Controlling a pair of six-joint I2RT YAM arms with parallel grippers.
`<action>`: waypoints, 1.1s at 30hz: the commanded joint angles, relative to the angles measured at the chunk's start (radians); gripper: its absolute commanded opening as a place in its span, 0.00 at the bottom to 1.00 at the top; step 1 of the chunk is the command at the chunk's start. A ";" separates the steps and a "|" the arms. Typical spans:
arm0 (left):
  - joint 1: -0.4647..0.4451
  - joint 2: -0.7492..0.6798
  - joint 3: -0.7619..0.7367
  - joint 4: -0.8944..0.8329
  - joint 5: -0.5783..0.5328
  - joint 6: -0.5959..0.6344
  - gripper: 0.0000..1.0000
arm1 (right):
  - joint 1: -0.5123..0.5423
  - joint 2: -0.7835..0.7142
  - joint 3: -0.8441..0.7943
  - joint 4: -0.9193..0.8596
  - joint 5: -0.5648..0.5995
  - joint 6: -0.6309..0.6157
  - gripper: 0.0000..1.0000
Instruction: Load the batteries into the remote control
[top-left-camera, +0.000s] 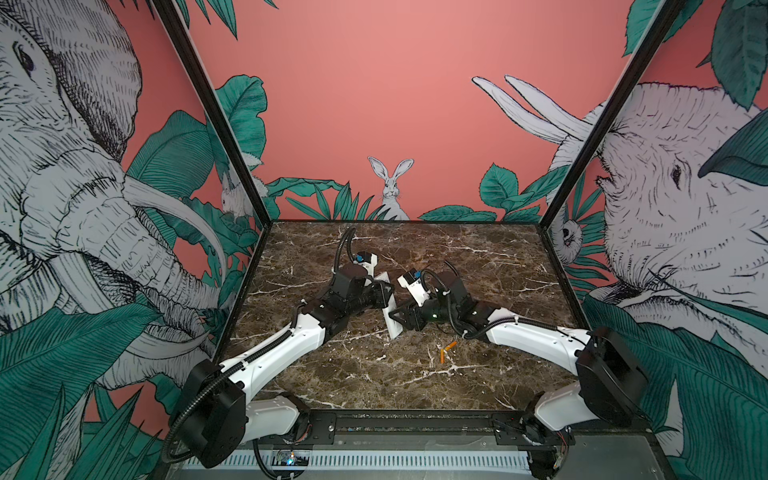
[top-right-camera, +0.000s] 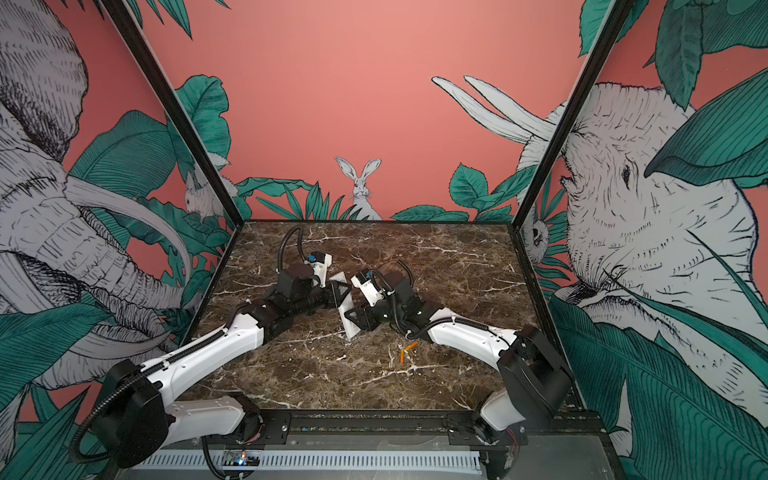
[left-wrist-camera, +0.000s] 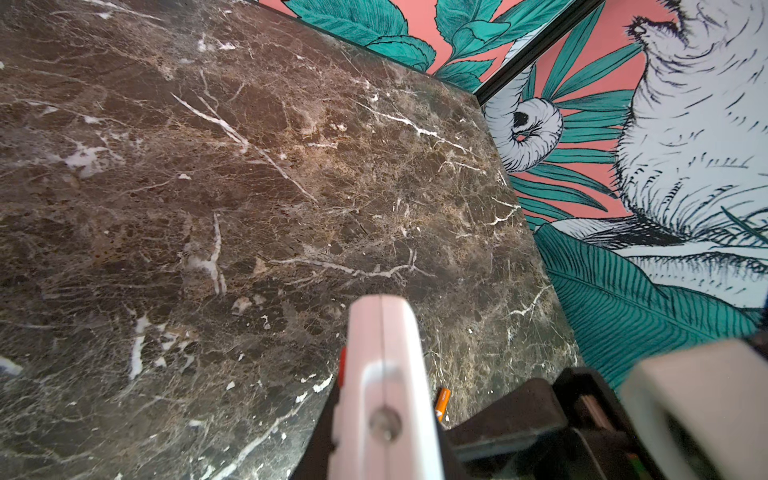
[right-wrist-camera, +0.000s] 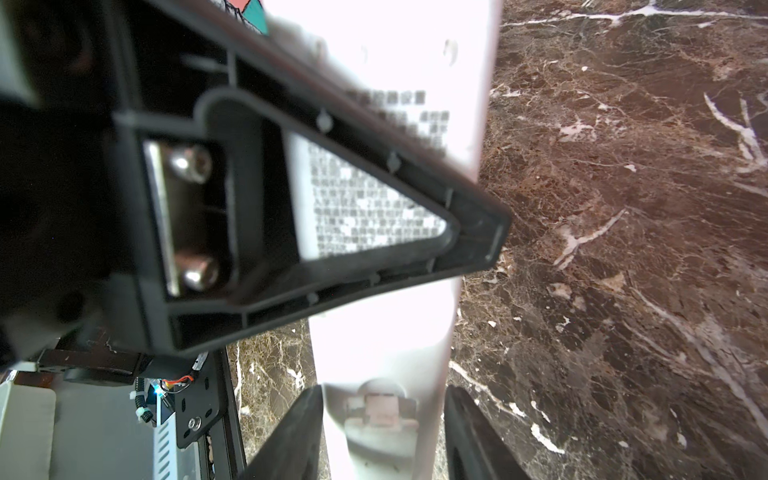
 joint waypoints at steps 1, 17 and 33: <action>-0.005 -0.006 -0.008 0.035 -0.008 -0.011 0.00 | -0.002 0.014 0.011 0.044 -0.025 -0.002 0.48; -0.005 -0.005 -0.008 0.038 -0.013 -0.017 0.00 | -0.002 0.021 0.017 0.028 -0.031 -0.018 0.38; -0.005 0.012 -0.004 0.022 -0.040 -0.011 0.00 | -0.001 0.017 0.009 0.034 -0.033 -0.020 0.32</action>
